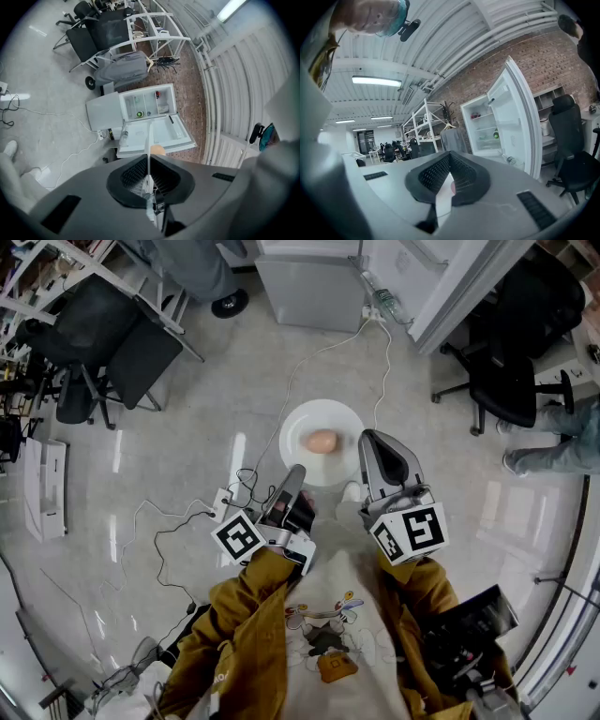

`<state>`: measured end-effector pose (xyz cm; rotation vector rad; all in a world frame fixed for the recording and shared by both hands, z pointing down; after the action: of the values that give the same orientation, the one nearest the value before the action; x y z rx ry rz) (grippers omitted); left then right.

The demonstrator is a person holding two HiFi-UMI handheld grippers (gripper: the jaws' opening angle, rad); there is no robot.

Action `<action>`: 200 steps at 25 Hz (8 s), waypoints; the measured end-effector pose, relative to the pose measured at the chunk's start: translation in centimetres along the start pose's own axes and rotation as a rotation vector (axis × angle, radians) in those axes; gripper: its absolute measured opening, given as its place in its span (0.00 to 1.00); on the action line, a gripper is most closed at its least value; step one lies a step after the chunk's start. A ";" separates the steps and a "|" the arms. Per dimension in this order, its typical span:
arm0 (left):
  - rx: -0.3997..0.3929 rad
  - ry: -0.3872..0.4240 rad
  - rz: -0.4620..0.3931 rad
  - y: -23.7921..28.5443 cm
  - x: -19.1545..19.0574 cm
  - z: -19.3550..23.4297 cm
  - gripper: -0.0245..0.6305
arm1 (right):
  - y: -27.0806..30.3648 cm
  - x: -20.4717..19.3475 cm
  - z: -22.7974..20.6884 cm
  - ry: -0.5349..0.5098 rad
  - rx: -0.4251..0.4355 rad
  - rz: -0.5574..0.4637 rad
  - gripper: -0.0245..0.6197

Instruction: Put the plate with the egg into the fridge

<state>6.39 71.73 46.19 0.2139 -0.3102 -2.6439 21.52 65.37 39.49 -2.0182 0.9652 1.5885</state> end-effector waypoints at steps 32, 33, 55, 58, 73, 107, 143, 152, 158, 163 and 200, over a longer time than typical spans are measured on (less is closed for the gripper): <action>0.032 -0.063 -0.137 7.7 -3.3 -1.5 0.07 | -2.0 0.1 -11.6 0.103 0.096 0.011 0.05; 0.033 -0.064 -0.141 8.0 -3.1 -1.4 0.07 | -1.7 0.1 -12.0 0.100 0.097 0.015 0.05; -0.008 -0.115 -0.143 16.4 16.8 -1.7 0.07 | 19.0 3.9 -13.5 -0.007 -0.010 0.023 0.05; -0.025 -0.121 -0.135 16.9 20.6 -1.6 0.07 | 23.2 4.4 -12.5 -0.012 -0.016 0.004 0.05; -0.030 -0.154 -0.134 18.1 32.9 0.0 0.07 | 34.0 5.6 -10.6 -0.006 -0.114 -0.011 0.05; -0.008 -0.087 -0.160 47.2 46.4 -7.2 0.07 | 55.4 14.9 -33.9 -0.022 -0.064 -0.052 0.05; 0.002 0.009 0.055 61.6 57.5 -8.9 0.07 | 66.0 16.4 -38.8 -0.036 -0.311 -0.017 0.05; 0.018 0.045 0.070 65.1 57.6 -9.1 0.07 | 67.1 15.8 -40.7 0.009 -0.347 -0.014 0.05; 0.014 0.050 0.057 66.9 58.1 -9.8 0.07 | 67.4 16.1 -41.6 0.023 -0.358 -0.038 0.05; 0.010 0.032 0.045 67.9 58.1 -10.1 0.07 | 67.8 16.2 -42.0 0.029 -0.343 -0.066 0.05; 0.015 -0.015 -0.036 73.9 60.6 -10.8 0.07 | 71.8 17.7 -45.9 -0.003 -0.303 -0.062 0.05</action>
<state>-12.78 -22.48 48.72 0.2068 -0.3342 -2.6806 3.08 -19.62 42.96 -2.2171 0.6854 1.7929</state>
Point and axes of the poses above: the fingertips, and each gripper's own axes: y forward along the fingers, z to its left, x out of its top, the point moved 4 cm from there along -y, backward along the fingers, and after that the axes turned 7 degrees about x, right-handed, at the moved point
